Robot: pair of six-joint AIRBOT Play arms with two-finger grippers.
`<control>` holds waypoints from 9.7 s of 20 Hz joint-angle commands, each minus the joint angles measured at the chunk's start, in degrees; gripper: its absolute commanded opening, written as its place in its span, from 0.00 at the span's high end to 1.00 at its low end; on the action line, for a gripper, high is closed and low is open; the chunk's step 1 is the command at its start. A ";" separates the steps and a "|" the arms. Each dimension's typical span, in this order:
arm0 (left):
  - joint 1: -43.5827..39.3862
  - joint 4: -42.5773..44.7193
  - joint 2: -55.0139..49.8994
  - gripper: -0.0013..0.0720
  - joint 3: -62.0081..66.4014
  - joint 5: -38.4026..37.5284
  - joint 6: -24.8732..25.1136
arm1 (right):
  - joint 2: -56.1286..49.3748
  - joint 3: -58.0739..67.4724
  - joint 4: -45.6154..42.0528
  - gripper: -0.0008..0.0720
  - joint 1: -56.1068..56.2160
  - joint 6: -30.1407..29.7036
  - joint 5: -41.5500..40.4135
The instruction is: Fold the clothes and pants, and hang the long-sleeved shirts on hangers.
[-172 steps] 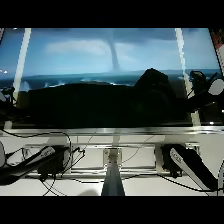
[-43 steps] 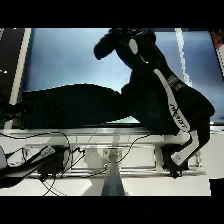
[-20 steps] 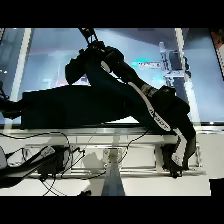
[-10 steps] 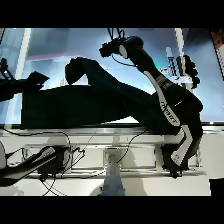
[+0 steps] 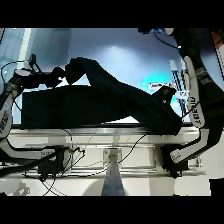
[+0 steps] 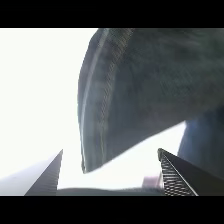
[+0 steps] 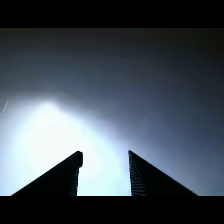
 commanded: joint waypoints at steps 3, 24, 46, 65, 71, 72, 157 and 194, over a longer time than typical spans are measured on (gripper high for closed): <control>-1.81 0.70 -7.76 0.10 5.09 -2.45 0.63 | 5.16 0.00 1.75 0.55 -9.60 0.00 2.14; 10.80 3.48 -7.48 0.95 46.36 -21.57 3.78 | 8.11 -2.78 14.97 0.94 -47.60 -15.63 27.30; 18.67 21.51 -3.19 0.95 47.41 -28.17 0.94 | 8.09 -38.36 24.17 0.39 -32.44 -43.82 45.90; 20.15 21.94 -3.19 0.95 47.41 -29.70 0.96 | 10.84 -64.81 26.36 0.64 -45.64 -37.81 47.36; 20.15 21.94 -3.19 0.95 47.41 -29.70 0.96 | 10.93 -64.52 42.03 0.95 -45.64 -43.01 47.71; 20.15 21.94 -3.19 0.95 47.41 -29.70 0.96 | 10.95 -63.82 43.71 0.95 -45.64 -43.50 47.76; 23.06 26.38 -1.29 0.95 43.54 -38.71 -15.08 | 55.41 -65.83 1.62 0.95 -40.35 6.10 16.83; 10.60 57.29 -14.45 0.06 44.02 -44.57 -20.02 | 55.30 -65.83 1.51 0.51 -40.35 6.05 9.33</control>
